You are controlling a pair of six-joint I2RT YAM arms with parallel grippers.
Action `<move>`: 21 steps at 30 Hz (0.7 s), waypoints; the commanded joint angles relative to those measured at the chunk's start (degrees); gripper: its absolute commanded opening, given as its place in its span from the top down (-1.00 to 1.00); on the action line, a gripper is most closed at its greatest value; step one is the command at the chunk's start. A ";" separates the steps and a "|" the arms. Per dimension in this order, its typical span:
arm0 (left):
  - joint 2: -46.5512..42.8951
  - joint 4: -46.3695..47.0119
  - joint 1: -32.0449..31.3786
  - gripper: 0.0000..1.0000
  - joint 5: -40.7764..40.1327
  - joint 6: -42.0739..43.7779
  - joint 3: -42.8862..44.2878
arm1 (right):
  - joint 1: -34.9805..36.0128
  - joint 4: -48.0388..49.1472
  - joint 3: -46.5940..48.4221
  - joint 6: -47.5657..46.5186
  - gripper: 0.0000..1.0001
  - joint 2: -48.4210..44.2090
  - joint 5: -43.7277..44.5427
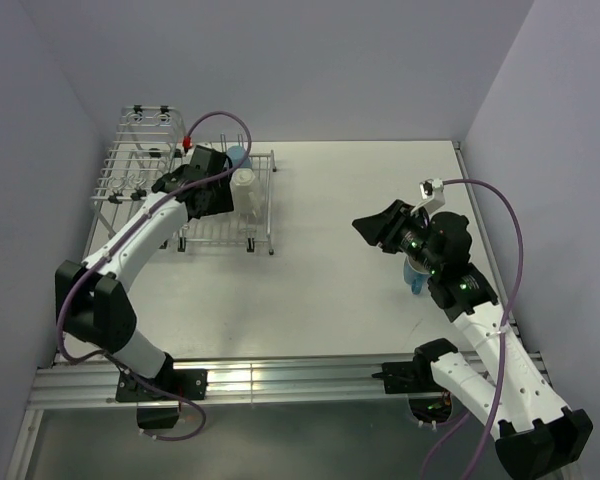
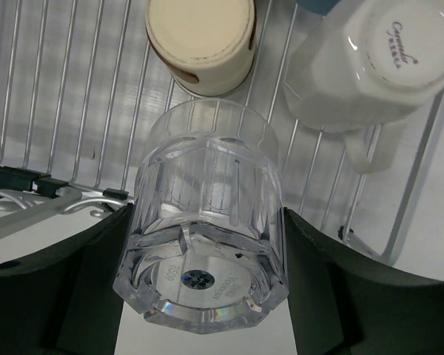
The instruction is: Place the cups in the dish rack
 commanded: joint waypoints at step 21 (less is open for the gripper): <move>10.54 0.62 1.91 0.60 -3.63 -0.36 3.97 | -0.29 -5.62 3.44 -5.62 -0.08 1.31 1.02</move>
